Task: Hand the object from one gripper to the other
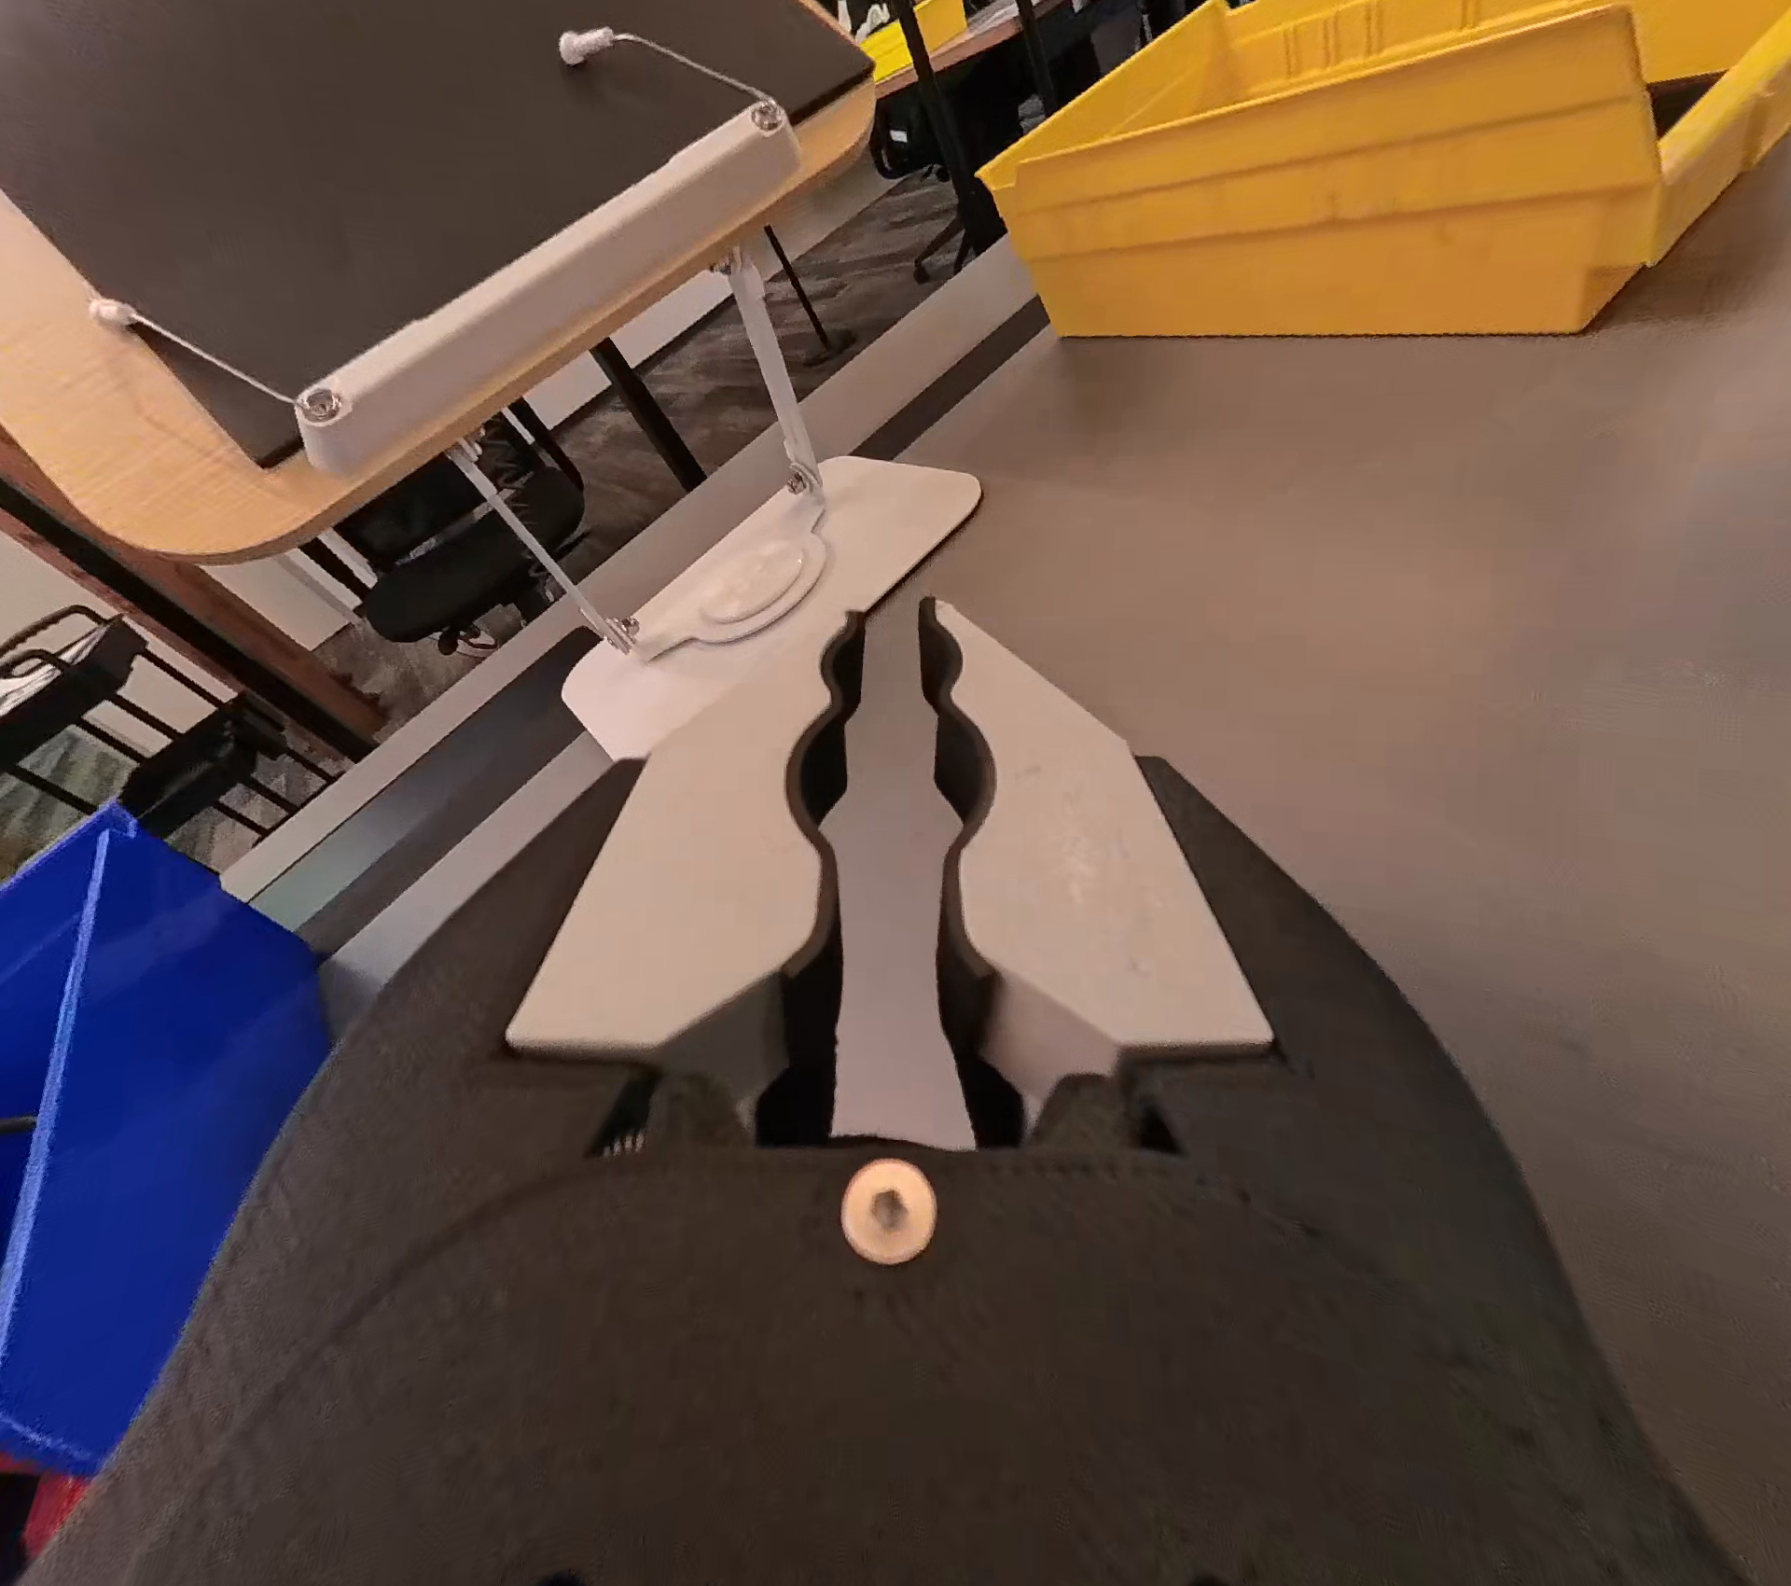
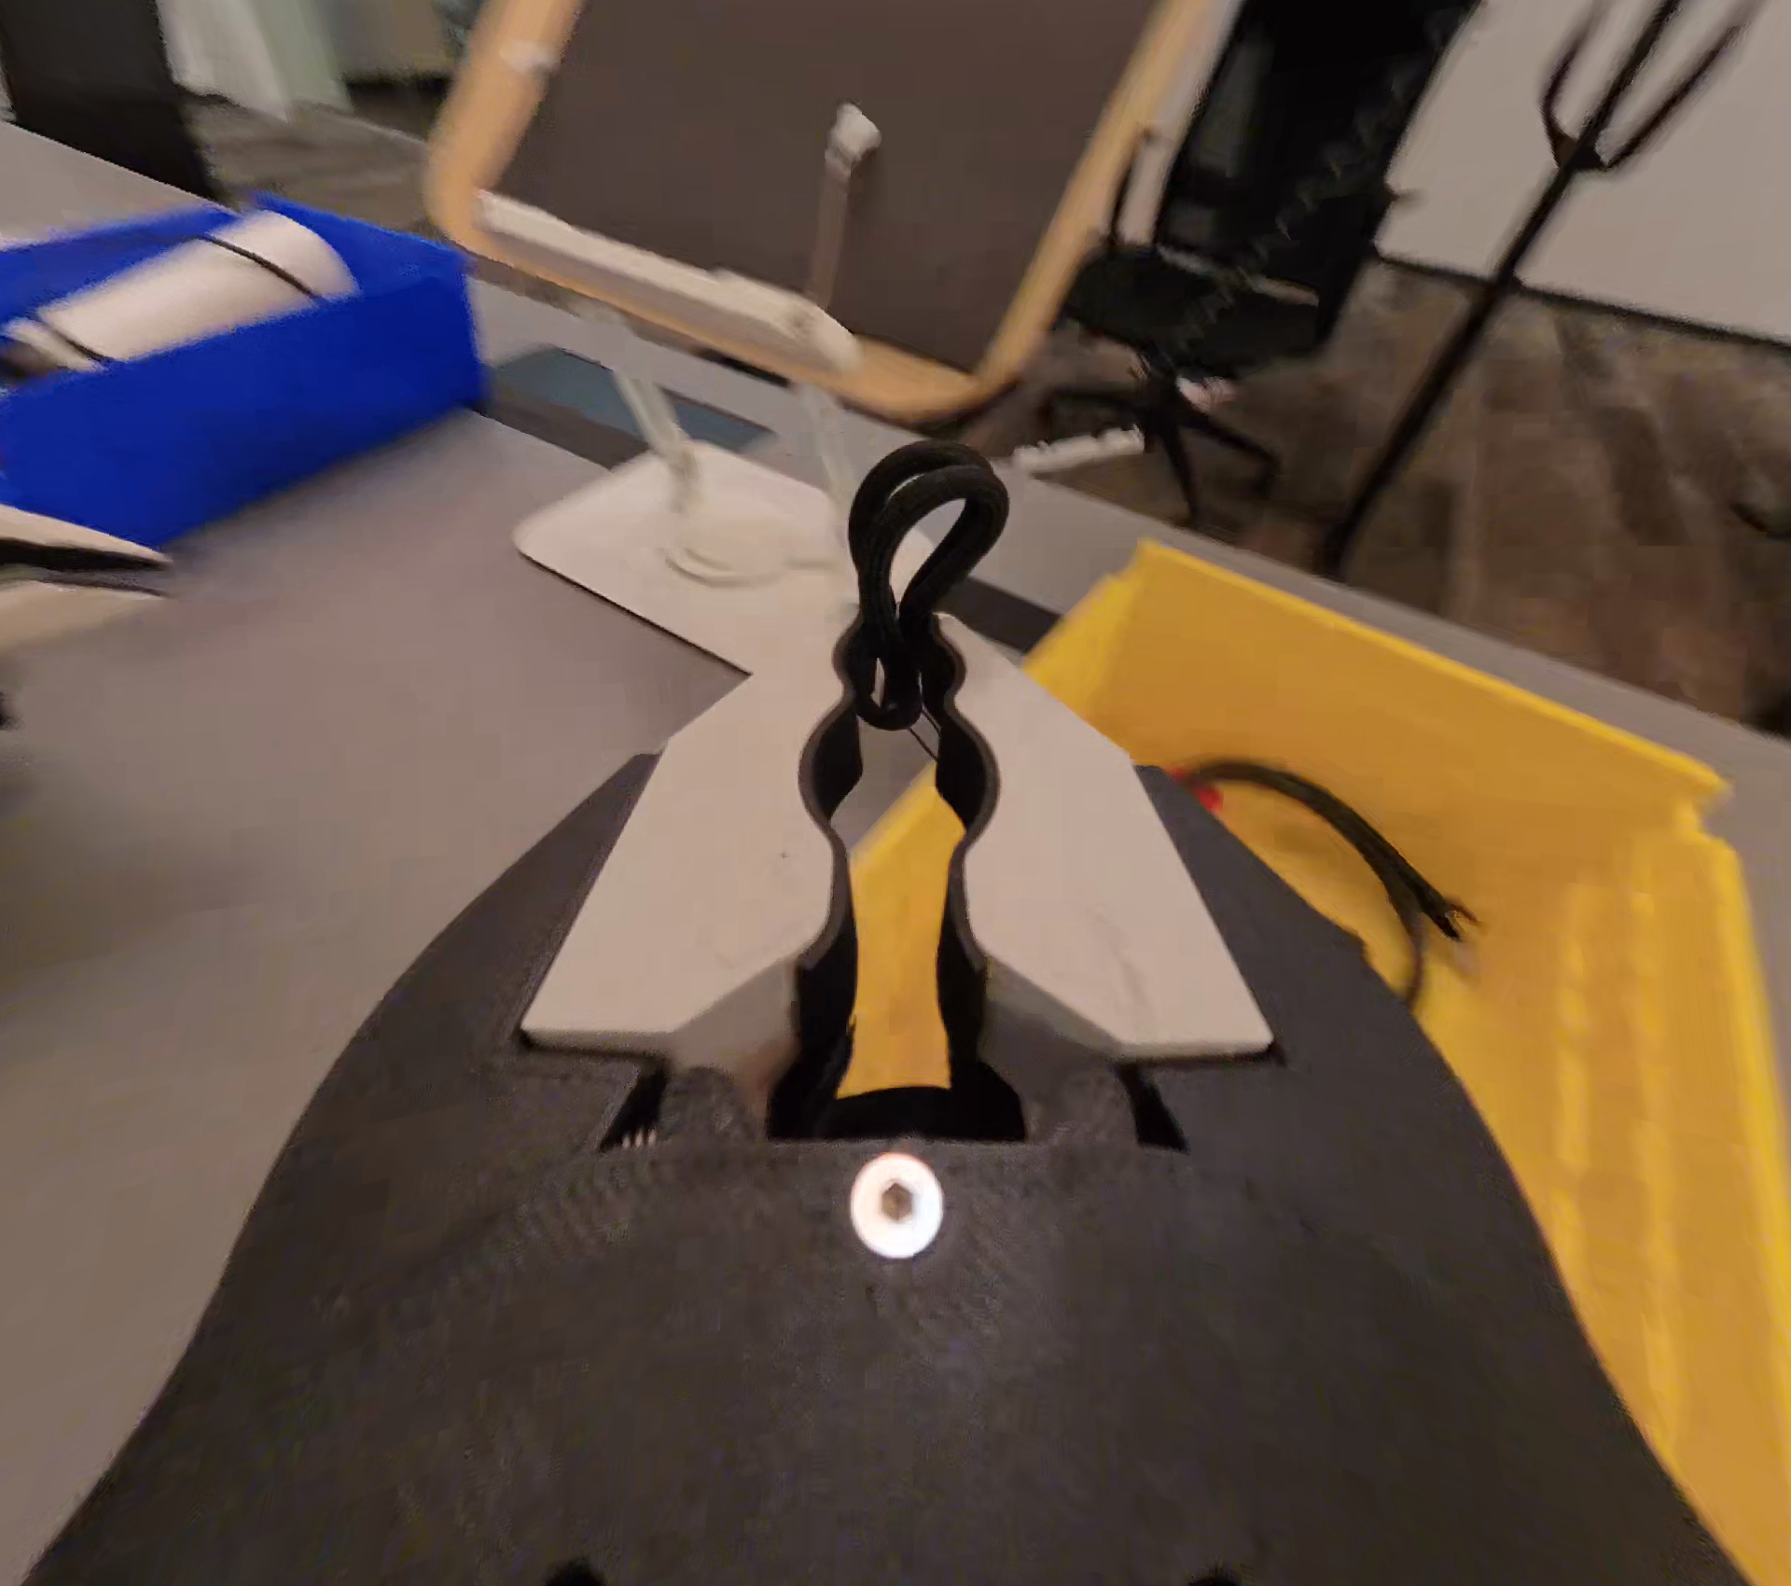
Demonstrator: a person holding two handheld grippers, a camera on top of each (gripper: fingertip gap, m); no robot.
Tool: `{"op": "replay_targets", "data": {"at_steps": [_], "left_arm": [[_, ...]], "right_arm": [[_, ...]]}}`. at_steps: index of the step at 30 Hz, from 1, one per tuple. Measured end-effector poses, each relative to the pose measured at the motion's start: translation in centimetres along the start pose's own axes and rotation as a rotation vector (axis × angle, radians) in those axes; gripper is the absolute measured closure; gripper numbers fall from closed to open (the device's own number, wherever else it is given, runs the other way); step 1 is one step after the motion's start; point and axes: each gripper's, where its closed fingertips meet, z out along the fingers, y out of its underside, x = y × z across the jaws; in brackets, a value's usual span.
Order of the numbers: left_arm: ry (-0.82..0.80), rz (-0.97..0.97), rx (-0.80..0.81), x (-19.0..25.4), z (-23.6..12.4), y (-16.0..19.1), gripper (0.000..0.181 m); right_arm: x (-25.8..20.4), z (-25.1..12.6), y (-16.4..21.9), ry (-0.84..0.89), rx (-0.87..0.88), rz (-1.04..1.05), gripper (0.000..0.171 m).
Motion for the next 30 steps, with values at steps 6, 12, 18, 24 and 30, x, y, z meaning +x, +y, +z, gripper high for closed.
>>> {"op": "replay_targets", "data": {"at_steps": [6,12,18,24,30], "left_arm": [[-0.001,-0.016,-0.016,-0.2,0.2,0.7,0.171],[0.035,-0.016,-0.036,0.6,0.5,1.1,0.17],[0.042,-0.027,-0.043,0.6,0.6,1.4,0.169],[0.041,-0.041,-0.05,0.5,0.8,1.6,0.167],[0.045,-0.028,-0.055,0.7,0.9,1.6,0.164]], "right_arm": [[6.4,-1.0,9.0,0.145,-0.334,0.046,0.165],[8.1,-1.2,14.6,0.205,-0.548,0.083,0.157],[10.2,-1.5,12.5,0.354,-0.473,-0.002,0.118],[7.9,-1.2,6.0,0.359,-0.256,-0.128,0.121],[-4.0,2.2,-2.3,0.078,0.086,-0.132,0.125]]}}
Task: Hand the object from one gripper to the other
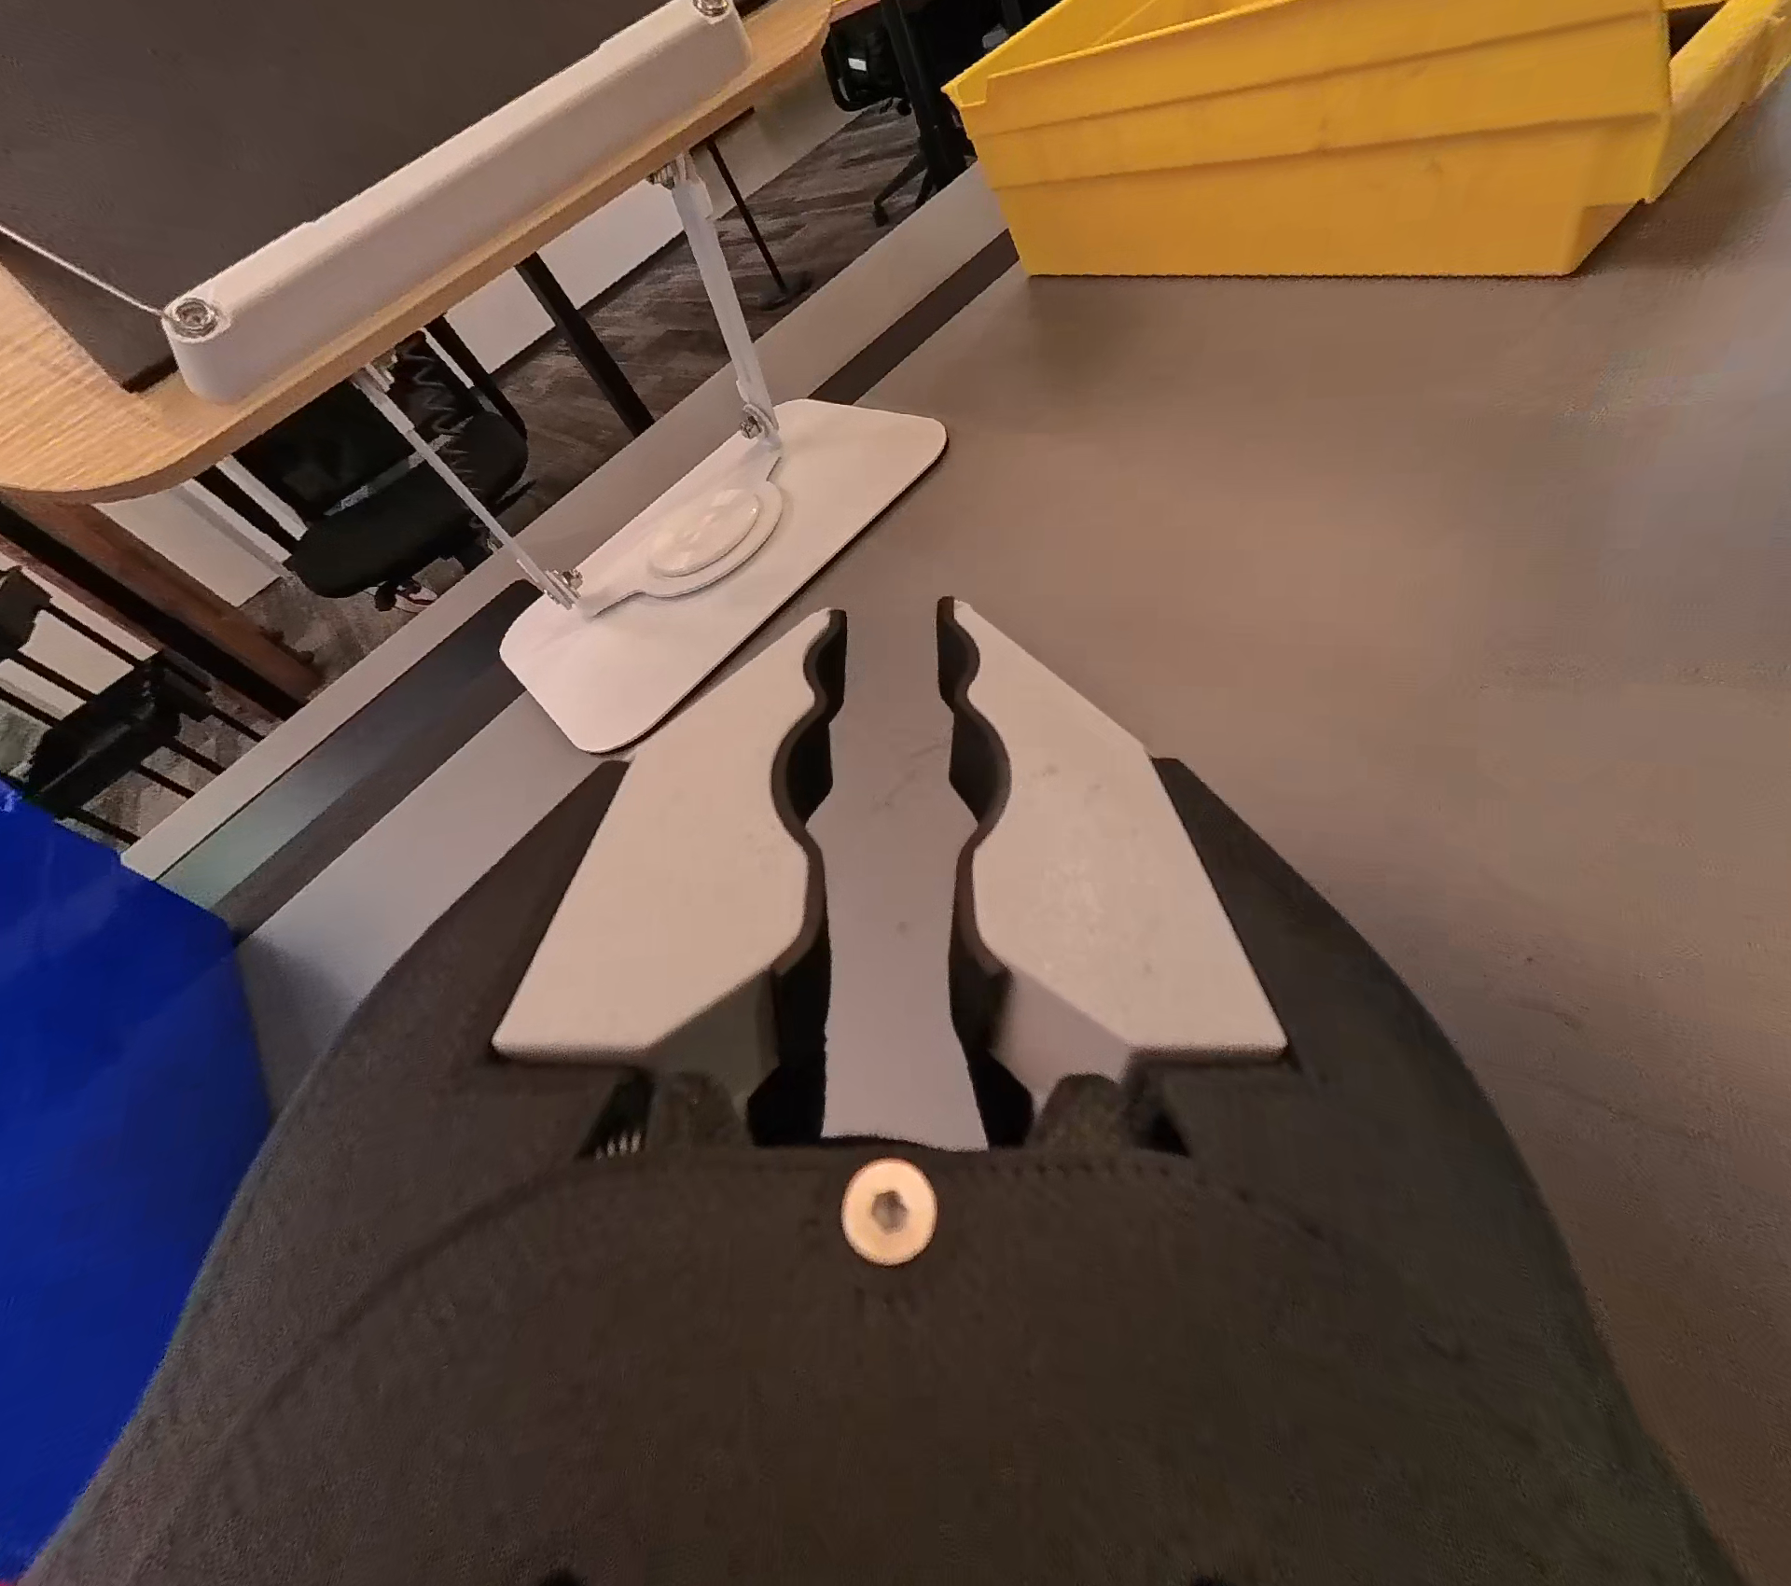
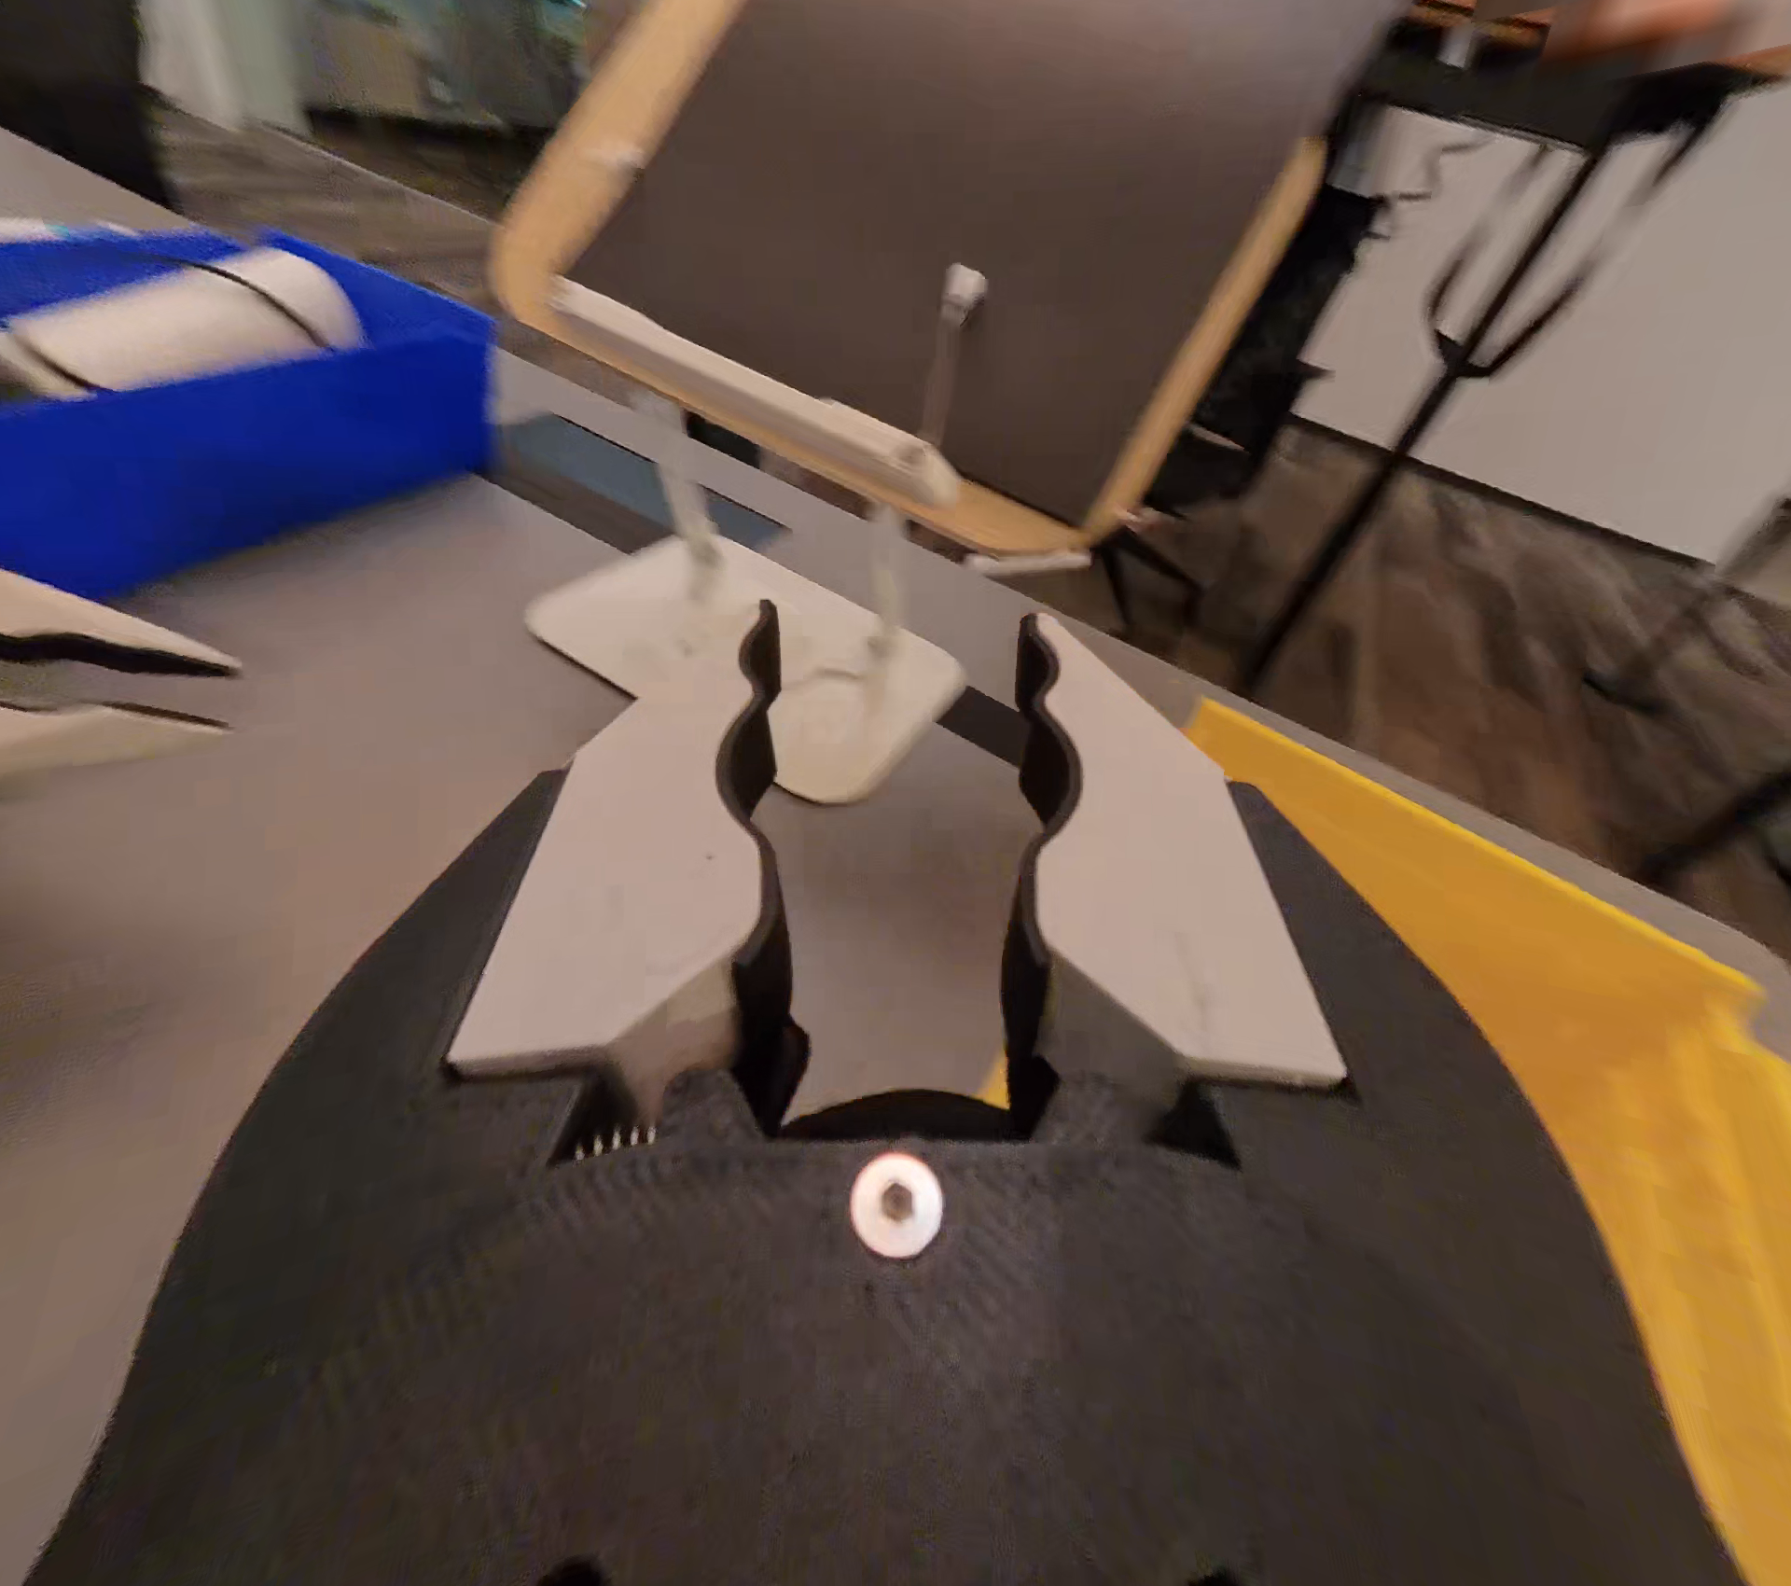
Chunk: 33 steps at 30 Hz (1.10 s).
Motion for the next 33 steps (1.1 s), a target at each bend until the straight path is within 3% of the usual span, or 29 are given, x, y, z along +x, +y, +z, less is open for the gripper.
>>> {"op": "replay_targets", "data": {"at_steps": [4,7,10,18,23,27,33], "left_arm": [[-0.005,-0.011,0.002,-0.2,0.0,0.0,0.164],[-0.008,-0.014,0.004,-0.3,-0.1,0.0,0.163],[-0.011,-0.017,0.012,-0.4,-0.2,-0.2,0.163],[-0.049,-0.066,0.081,-2.6,-3.3,-2.4,0.165],[-0.194,0.047,0.018,-7.9,-7.7,-2.2,0.165],[-0.237,0.039,-0.149,-12.8,-10.7,0.7,0.166],[-0.154,-0.082,-0.516,-16.6,-12.0,9.3,0.163]], "right_arm": [[-7.5,3.7,0.2,-0.143,0.052,0.067,0.124],[-11.7,5.3,3.3,-0.202,0.037,0.067,0.127],[-14.4,5.9,6.3,-0.239,-0.012,-0.065,0.129],[-14.5,6.4,8.2,-0.277,-0.037,-0.11,0.129],[-14.9,6.6,8.8,-0.3,-0.051,-0.106,0.129],[-15.0,6.7,9.0,-0.314,-0.057,-0.091,0.128],[-15.1,6.6,9.0,-0.32,-0.056,-0.089,0.128]]}}
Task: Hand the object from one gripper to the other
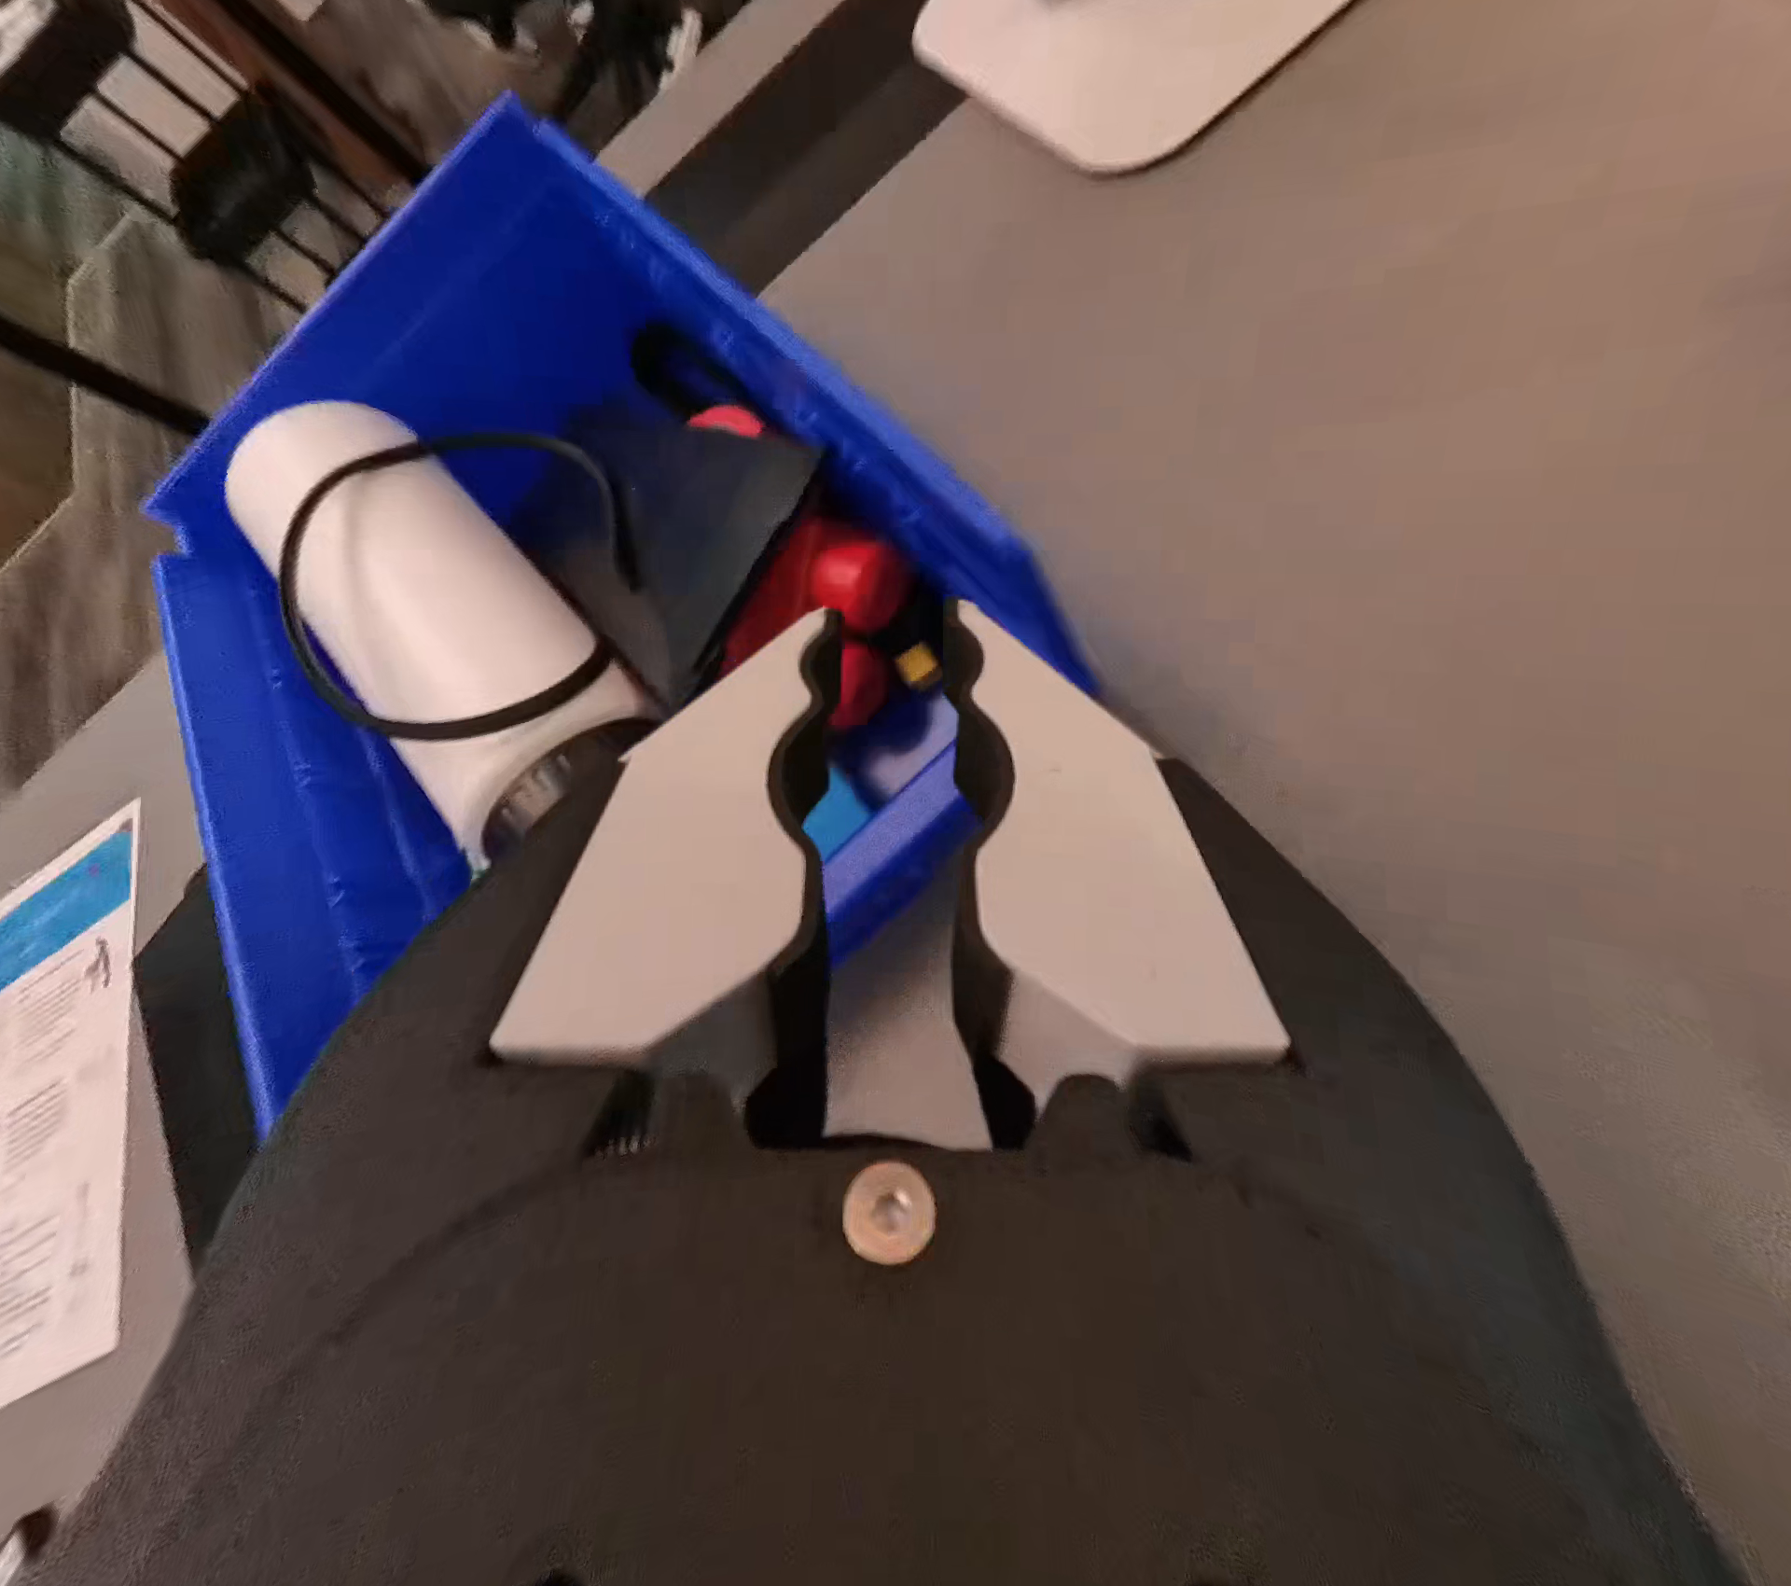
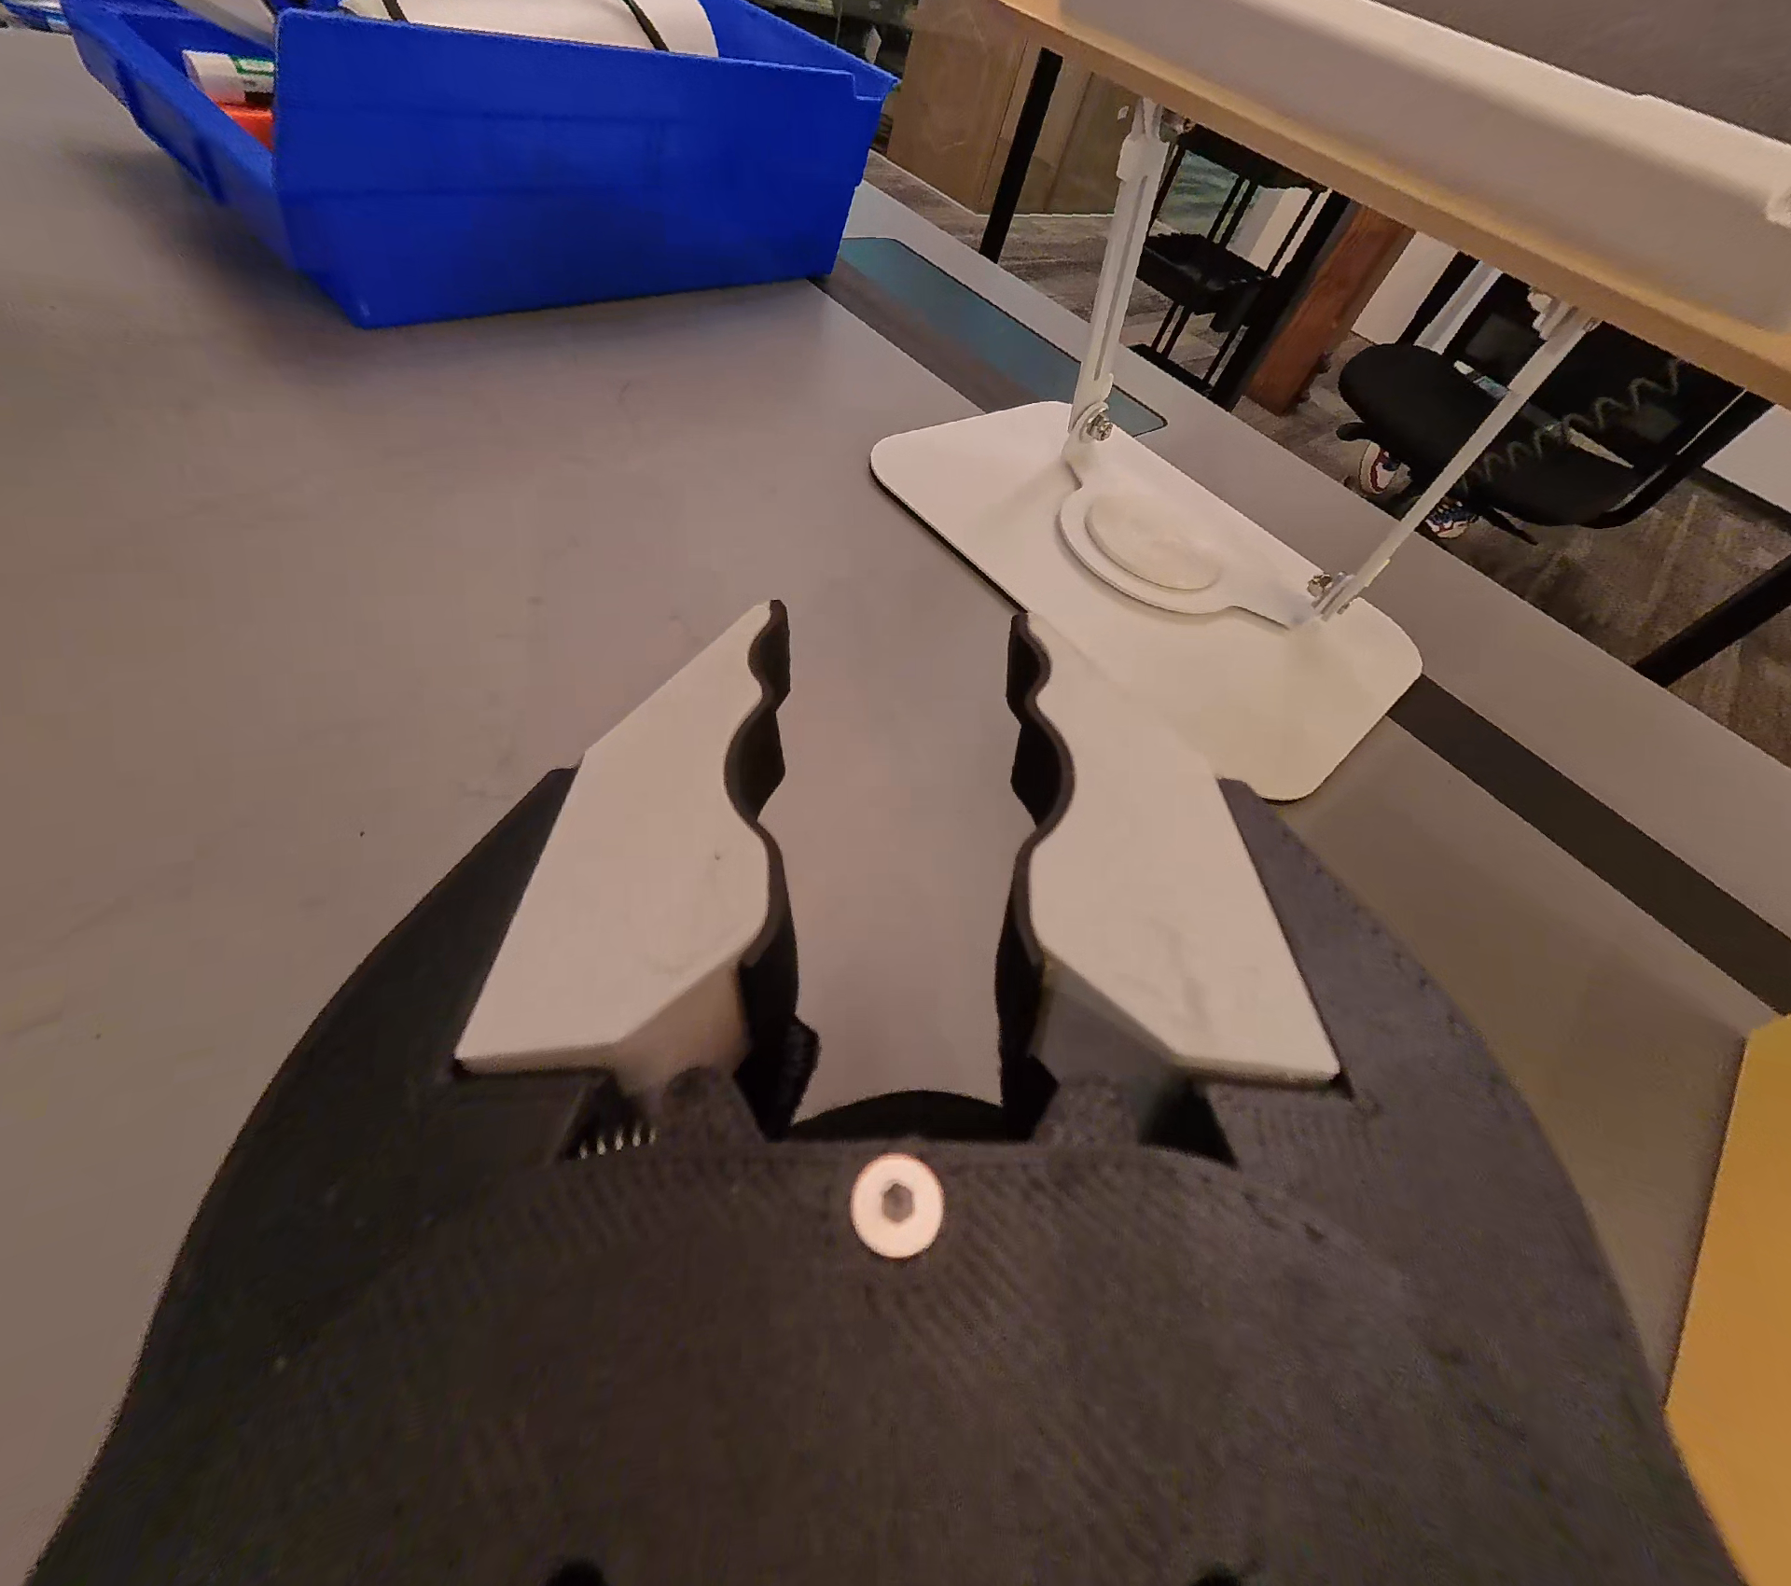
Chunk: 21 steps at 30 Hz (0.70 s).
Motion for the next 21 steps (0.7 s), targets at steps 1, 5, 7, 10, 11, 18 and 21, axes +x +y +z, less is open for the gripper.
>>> {"op": "replay_targets", "data": {"at_steps": [1,5,7,10,11,18,21], "left_arm": [[0.014,-0.004,-0.024,-0.4,0.6,0.7,0.163],[0.11,-0.017,-0.125,-0.9,2.4,2.5,0.165],[0.215,-0.068,-0.232,-0.2,3.0,3.7,0.158],[0.2,-0.05,-0.371,-1.1,4.1,5.7,0.149],[0.183,-0.046,-0.378,-1.5,4.5,5.8,0.143],[0.186,-0.048,-0.363,-2.0,5.7,5.4,0.128],[0.251,-0.066,-0.348,-1.3,6.0,5.2,0.116]], "right_arm": [[0.0,0.0,0.0,-0.001,0.0,0.001,0.127],[-0.2,0.0,0.0,-0.01,-0.001,0.0,0.128],[-0.3,0.0,0.0,-0.015,-0.004,-0.005,0.128],[-0.4,0.1,0.1,-0.02,-0.009,-0.013,0.128],[-0.5,0.1,0.1,-0.021,-0.009,-0.014,0.128],[-0.6,0.1,0.2,-0.028,-0.014,-0.016,0.128],[-0.7,0.2,0.2,-0.032,-0.018,-0.019,0.128]]}}
